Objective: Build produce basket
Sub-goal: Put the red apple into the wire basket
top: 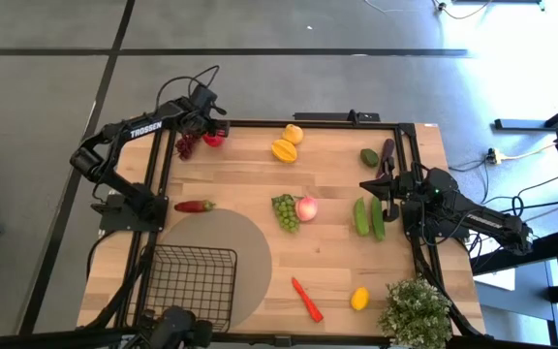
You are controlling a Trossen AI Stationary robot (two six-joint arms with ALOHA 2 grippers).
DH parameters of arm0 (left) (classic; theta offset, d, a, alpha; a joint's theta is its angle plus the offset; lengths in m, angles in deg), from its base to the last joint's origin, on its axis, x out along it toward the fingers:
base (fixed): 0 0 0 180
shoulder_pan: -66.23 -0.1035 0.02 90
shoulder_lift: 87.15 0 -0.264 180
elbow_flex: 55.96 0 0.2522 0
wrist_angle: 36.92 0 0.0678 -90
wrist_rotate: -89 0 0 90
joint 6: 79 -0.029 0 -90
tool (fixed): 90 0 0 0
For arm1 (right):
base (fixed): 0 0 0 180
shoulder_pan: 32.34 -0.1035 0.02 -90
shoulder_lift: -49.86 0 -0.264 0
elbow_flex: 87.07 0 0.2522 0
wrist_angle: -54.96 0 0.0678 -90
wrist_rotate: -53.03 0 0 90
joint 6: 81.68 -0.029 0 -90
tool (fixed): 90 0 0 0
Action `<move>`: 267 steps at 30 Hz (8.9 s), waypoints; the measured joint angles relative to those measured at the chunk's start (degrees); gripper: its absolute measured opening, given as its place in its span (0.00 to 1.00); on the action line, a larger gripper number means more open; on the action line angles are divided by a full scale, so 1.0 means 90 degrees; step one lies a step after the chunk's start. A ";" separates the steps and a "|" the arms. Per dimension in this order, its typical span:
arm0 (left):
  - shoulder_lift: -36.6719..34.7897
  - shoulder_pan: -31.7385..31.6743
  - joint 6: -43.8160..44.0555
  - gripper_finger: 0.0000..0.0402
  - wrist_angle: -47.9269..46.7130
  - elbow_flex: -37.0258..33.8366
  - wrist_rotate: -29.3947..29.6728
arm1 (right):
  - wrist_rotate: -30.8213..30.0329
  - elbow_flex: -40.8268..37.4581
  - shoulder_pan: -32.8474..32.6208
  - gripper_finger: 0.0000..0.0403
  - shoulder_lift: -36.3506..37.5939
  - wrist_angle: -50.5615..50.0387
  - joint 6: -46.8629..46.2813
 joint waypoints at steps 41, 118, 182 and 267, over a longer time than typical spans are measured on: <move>0.0022 -0.0151 -0.0175 0.14 0.0041 0.0000 -0.0260 | -0.0001 0.0000 0.0000 0.00 0.0000 -0.0005 0.0022; 0.0104 -0.0197 0.0022 0.01 0.0049 -0.0007 -0.0359 | 0.0001 0.0000 0.0000 0.00 0.0000 -0.0005 0.0022; -0.1360 0.0381 -0.0449 0.00 -0.1744 0.0823 -0.0121 | -0.0499 0.2948 0.0005 0.00 -0.3208 -0.2534 0.0363; -0.0191 0.0317 0.0412 0.26 -0.1640 0.0814 -0.0571 | -0.1332 0.2946 0.0003 0.00 -0.5200 -0.0097 -0.0503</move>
